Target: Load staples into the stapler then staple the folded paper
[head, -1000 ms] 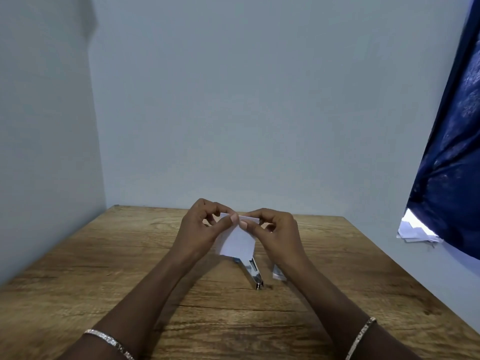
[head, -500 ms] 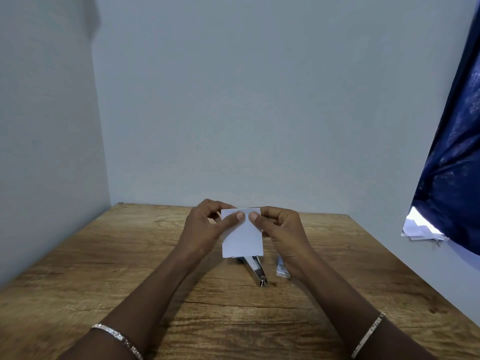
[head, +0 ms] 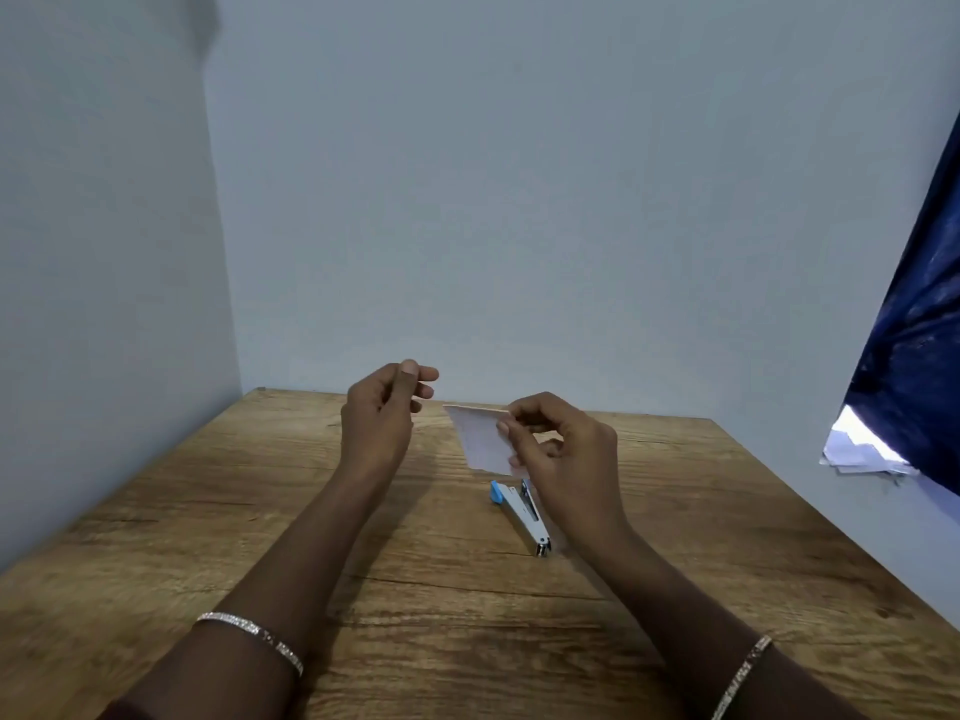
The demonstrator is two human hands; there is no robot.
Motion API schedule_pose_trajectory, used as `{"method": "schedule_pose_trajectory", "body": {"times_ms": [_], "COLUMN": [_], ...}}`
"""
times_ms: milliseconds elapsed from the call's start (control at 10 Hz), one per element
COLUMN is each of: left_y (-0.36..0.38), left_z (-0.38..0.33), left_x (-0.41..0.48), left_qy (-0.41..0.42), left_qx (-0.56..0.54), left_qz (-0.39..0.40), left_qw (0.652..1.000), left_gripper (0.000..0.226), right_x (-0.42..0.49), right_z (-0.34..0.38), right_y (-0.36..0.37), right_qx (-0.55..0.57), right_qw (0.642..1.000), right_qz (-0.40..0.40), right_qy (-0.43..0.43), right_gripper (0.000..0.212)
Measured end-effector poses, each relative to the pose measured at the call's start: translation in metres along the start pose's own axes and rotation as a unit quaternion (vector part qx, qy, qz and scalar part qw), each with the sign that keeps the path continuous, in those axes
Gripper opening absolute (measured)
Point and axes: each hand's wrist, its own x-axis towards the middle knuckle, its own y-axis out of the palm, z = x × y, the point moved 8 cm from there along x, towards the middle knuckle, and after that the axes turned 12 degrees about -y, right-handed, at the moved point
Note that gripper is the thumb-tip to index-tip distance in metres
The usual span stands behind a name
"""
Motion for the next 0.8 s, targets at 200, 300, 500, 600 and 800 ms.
{"method": "schedule_pose_trajectory", "body": {"times_ms": [200,300,500,600,800], "left_y": [-0.029,-0.031,-0.022,-0.017,-0.007], "left_z": [0.007,0.011,0.013,0.014,0.014], "left_x": [0.012,0.011,0.008,0.007,0.002], "left_qy": [-0.030,-0.032,-0.027,-0.023,0.006], "left_qx": [-0.027,0.012,0.077,0.095,0.142], "left_qz": [-0.094,-0.099,-0.075,-0.059,-0.039], "left_qw": [0.995,0.994,0.994,0.993,0.989], "left_gripper": [0.036,0.036,0.037,0.036,0.034], "right_x": [-0.013,-0.025,-0.040,-0.043,-0.039], "right_z": [0.020,0.019,0.009,0.009,0.010], "right_y": [0.035,0.051,0.062,0.067,0.066], "right_qx": [-0.031,-0.087,-0.156,-0.174,-0.186], "right_qw": [0.984,0.954,0.899,0.881,0.891], "right_qz": [0.150,0.267,0.401,0.434,0.411], "right_qy": [-0.086,-0.105,-0.078,-0.067,-0.050], "right_gripper": [0.010,0.009,0.021,0.029,0.034]}}
